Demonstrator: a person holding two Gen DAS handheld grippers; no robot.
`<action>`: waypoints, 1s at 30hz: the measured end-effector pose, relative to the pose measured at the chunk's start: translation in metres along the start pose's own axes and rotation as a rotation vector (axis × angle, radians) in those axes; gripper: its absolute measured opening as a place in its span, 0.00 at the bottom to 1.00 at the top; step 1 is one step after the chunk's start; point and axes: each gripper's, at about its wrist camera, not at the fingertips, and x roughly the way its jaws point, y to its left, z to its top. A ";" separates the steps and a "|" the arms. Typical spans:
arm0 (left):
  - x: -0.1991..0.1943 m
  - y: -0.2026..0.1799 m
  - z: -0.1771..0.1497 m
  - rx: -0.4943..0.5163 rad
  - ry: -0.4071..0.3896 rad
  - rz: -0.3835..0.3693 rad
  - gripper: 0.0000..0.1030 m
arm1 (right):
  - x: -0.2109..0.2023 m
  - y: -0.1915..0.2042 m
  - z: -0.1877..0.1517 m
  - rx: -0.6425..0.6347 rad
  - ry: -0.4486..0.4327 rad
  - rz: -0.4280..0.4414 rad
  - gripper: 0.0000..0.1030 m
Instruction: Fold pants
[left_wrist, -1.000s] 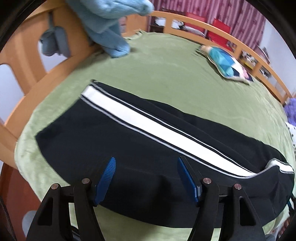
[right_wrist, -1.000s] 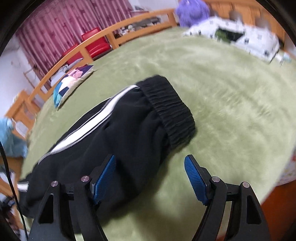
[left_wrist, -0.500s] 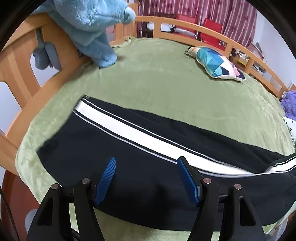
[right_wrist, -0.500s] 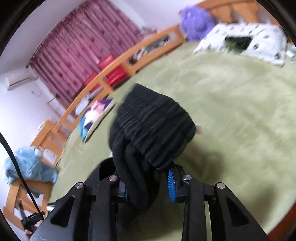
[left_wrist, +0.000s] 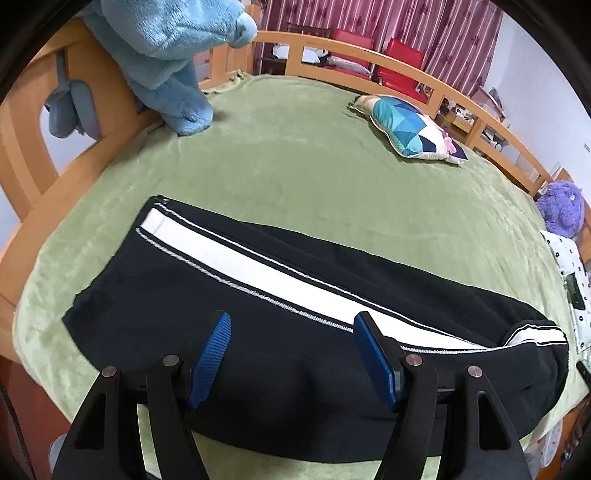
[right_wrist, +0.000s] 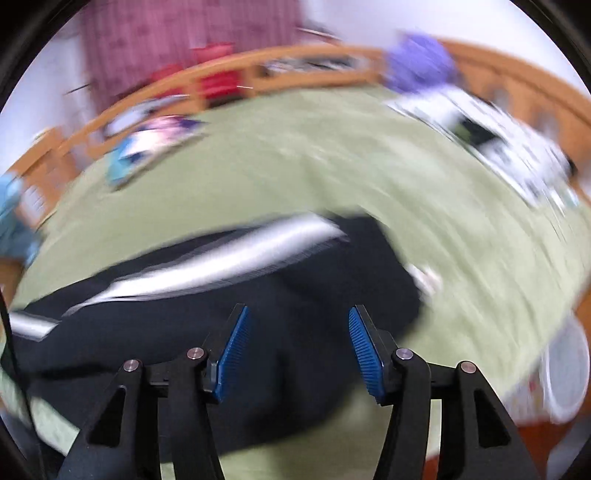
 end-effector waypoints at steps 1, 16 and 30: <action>0.002 -0.001 0.002 0.005 0.006 -0.004 0.65 | 0.000 0.027 0.009 -0.064 -0.019 0.040 0.58; 0.036 -0.007 0.038 0.206 -0.010 -0.002 0.66 | 0.147 0.236 0.024 -0.466 0.388 0.332 0.61; 0.084 -0.067 0.034 0.410 0.092 -0.073 0.66 | 0.121 0.229 -0.021 -0.661 0.422 0.314 0.31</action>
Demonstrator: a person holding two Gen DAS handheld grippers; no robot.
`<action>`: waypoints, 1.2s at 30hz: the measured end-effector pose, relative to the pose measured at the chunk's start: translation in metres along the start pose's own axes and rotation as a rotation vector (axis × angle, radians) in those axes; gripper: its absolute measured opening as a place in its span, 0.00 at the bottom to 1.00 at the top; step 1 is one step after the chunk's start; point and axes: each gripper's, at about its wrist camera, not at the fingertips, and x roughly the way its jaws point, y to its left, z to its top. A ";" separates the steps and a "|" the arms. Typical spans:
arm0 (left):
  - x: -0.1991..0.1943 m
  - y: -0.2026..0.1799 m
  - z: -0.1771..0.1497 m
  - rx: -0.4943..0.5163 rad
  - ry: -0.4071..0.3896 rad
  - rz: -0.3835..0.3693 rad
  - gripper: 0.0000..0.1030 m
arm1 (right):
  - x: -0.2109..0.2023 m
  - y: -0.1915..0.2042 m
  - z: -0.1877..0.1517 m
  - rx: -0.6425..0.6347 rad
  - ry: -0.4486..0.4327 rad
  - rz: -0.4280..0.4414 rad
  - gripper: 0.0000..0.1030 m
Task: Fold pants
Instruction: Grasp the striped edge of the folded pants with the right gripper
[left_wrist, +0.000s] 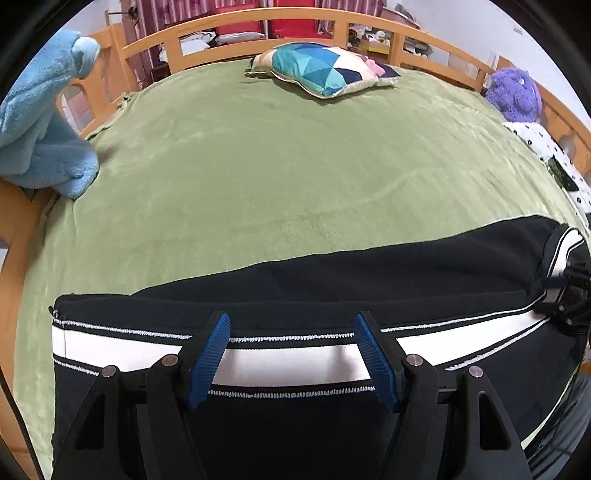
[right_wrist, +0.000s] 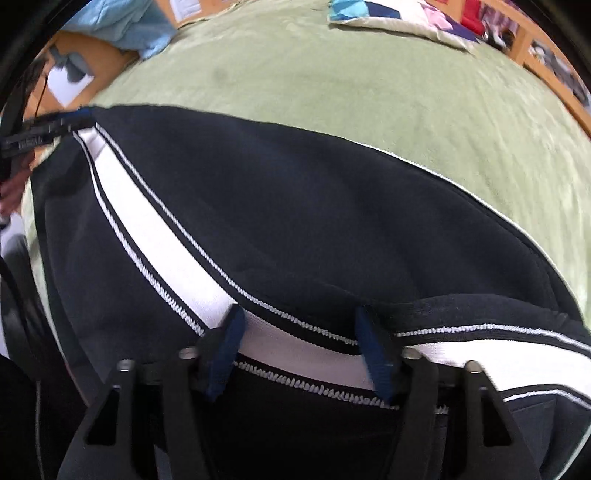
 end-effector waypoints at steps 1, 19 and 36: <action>-0.002 0.004 -0.001 -0.016 0.001 -0.007 0.66 | -0.003 0.002 -0.002 -0.026 -0.001 -0.038 0.17; -0.035 0.048 -0.024 -0.164 -0.036 0.038 0.66 | -0.066 -0.027 0.043 0.139 -0.353 -0.084 0.08; -0.018 0.164 -0.028 -0.345 -0.038 0.185 0.66 | -0.023 -0.062 0.048 0.415 -0.310 -0.087 0.25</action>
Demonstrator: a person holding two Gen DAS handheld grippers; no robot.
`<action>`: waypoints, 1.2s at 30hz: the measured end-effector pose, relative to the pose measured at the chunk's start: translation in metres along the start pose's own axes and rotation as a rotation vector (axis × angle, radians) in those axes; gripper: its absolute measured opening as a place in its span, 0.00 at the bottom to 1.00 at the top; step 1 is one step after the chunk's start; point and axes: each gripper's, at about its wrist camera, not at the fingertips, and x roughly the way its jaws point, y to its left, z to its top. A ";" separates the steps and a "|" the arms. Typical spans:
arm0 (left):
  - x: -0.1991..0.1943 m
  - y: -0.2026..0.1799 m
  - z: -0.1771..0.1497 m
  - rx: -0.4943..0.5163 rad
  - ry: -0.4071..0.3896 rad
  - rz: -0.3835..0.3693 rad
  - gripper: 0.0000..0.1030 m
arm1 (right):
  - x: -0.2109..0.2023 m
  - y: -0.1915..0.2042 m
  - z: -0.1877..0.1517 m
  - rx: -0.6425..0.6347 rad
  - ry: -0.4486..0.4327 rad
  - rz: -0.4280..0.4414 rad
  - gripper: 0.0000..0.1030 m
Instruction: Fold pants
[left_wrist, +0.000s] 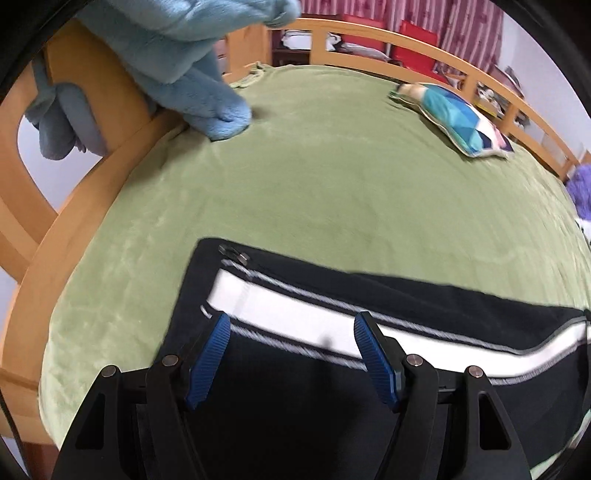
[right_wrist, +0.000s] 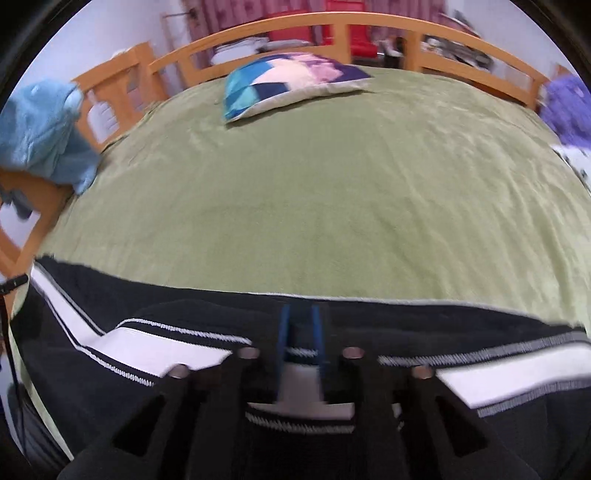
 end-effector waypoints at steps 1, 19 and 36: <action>0.007 0.004 0.005 0.007 0.003 0.016 0.66 | -0.007 -0.005 -0.005 0.034 -0.014 0.005 0.29; 0.002 0.072 0.048 -0.137 -0.216 -0.083 0.18 | -0.042 -0.020 -0.065 0.301 -0.011 -0.069 0.32; -0.007 0.062 0.020 -0.062 -0.048 0.073 0.67 | -0.021 -0.013 -0.089 0.276 0.099 -0.134 0.32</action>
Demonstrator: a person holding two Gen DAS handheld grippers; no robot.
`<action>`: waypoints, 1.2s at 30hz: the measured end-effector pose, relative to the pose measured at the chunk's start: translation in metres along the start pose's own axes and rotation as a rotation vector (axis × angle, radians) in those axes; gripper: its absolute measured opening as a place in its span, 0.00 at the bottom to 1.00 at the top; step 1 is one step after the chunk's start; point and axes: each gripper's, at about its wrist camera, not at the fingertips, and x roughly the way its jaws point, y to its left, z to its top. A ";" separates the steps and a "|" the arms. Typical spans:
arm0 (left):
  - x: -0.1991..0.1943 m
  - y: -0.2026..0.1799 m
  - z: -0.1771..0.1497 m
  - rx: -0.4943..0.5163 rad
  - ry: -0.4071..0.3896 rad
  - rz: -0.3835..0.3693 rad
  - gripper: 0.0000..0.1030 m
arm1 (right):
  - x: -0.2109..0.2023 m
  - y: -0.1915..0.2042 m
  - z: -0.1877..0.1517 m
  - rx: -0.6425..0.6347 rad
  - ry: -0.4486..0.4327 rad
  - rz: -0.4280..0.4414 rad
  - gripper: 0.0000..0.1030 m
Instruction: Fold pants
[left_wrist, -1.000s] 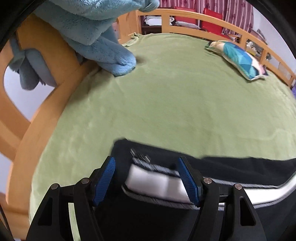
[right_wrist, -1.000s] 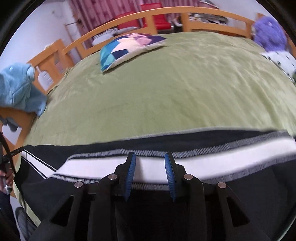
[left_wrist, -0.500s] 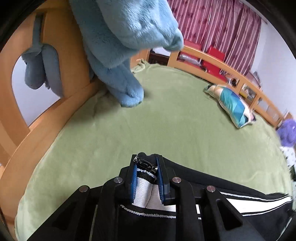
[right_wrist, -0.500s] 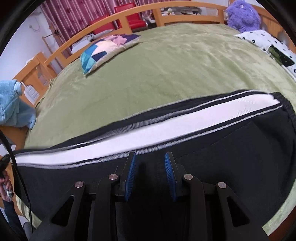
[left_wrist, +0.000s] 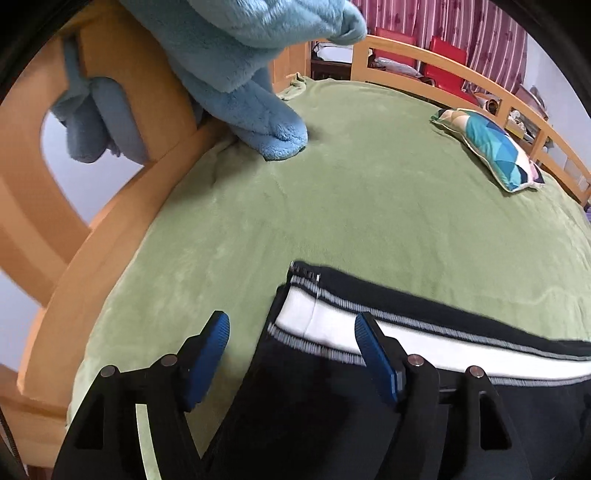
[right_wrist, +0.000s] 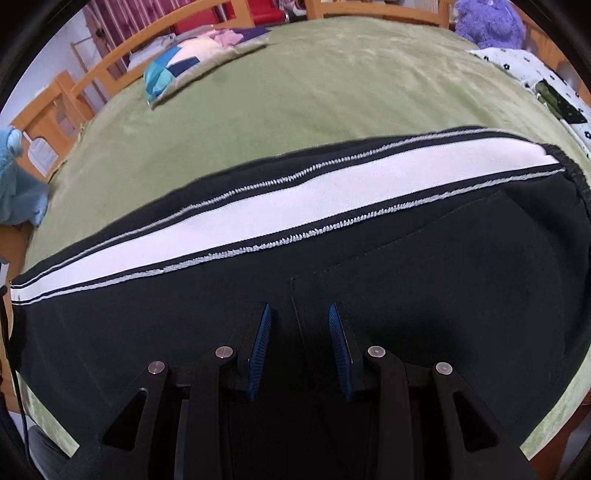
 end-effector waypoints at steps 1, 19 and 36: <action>-0.007 0.002 -0.005 -0.005 -0.004 -0.001 0.67 | -0.006 0.000 -0.001 0.007 -0.013 0.020 0.35; -0.007 0.070 -0.102 -0.211 0.124 -0.165 0.63 | -0.065 0.043 -0.046 -0.024 -0.101 0.101 0.46; 0.017 0.080 -0.109 -0.235 0.147 -0.179 0.62 | -0.064 0.088 -0.062 -0.045 -0.072 0.085 0.46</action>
